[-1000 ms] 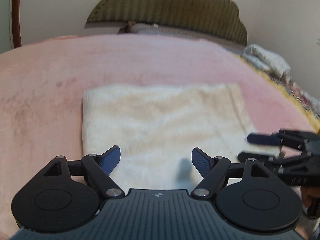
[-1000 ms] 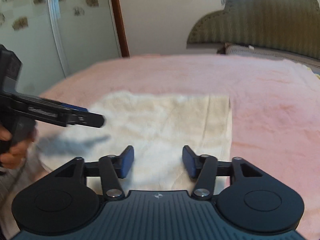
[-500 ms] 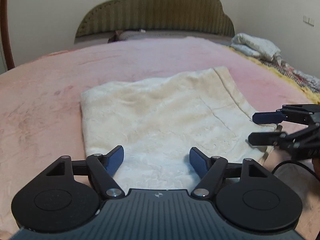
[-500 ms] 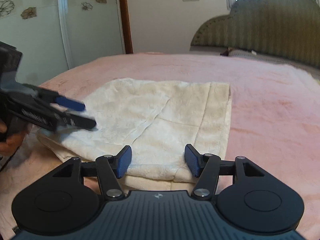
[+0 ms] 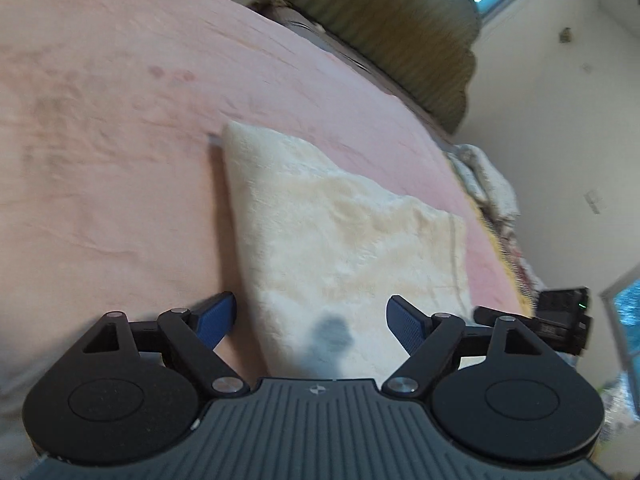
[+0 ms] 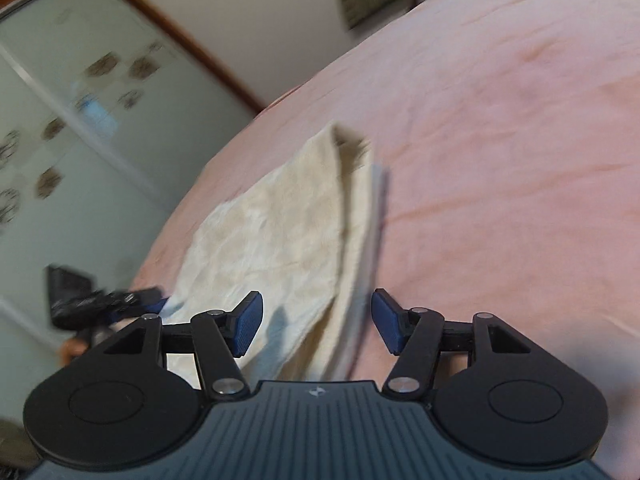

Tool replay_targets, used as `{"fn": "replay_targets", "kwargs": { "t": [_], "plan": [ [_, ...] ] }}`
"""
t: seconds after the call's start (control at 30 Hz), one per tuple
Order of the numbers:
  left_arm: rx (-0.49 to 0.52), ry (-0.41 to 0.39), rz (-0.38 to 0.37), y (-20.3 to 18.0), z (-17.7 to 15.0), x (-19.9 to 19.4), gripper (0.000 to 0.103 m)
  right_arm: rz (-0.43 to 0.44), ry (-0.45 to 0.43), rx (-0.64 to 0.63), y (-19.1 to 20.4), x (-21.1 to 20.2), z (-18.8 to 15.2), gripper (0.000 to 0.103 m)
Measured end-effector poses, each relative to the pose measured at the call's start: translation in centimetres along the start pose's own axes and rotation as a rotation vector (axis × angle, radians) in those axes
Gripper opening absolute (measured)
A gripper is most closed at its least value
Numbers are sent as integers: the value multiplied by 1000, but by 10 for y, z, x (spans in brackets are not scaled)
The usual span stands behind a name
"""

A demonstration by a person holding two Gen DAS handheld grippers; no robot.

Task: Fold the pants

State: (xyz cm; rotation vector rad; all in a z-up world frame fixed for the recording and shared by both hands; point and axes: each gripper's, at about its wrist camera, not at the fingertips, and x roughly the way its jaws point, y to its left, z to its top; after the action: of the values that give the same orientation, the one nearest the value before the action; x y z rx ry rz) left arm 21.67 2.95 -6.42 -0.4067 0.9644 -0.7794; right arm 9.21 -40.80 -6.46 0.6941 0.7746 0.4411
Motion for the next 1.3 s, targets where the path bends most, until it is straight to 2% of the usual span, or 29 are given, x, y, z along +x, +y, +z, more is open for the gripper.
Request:
{"fn": "replay_targets", "kwargs": {
  "t": [0.07,0.1,0.13,0.27,0.37,0.4,0.43,0.5,0.53,0.63,0.7,0.87,1.0,1.17,1.3],
  "plan": [
    [-8,19,-59,2,4,9,93,40,60,-18,-1,8,10,60],
    [-12,26,-83,1,5,14,99,68,86,-27,-1,12,16,61],
    [-13,29,-100,0,7,18,100,94,108,-27,-3,18,21,61],
    [8,32,-123,-6,10,32,100,198,161,24,-17,38,41,61],
    [5,24,-123,-11,10,40,96,213,169,15,-14,53,50,59],
    [10,14,-111,-13,8,41,89,203,165,-1,-11,58,51,56],
    [23,12,-92,-15,7,43,70,183,165,-17,-6,63,50,44],
    [61,3,-17,-20,2,43,47,145,152,-39,-1,66,46,37],
    [62,-5,-3,-20,0,42,36,136,139,-34,-1,65,44,32],
    [33,-37,-10,-19,-2,39,23,114,103,-24,2,57,35,27],
    [69,-68,10,-27,-4,35,19,105,74,-19,7,53,30,24],
    [181,-130,56,-48,0,14,17,128,14,-53,30,42,36,22],
    [234,-202,108,-45,21,-13,18,151,7,-115,53,49,52,22],
    [279,-246,210,-34,64,-24,19,198,-28,-133,69,86,82,22],
    [252,-231,275,-5,94,-12,20,192,-33,-124,68,136,110,22]
  ]
}}
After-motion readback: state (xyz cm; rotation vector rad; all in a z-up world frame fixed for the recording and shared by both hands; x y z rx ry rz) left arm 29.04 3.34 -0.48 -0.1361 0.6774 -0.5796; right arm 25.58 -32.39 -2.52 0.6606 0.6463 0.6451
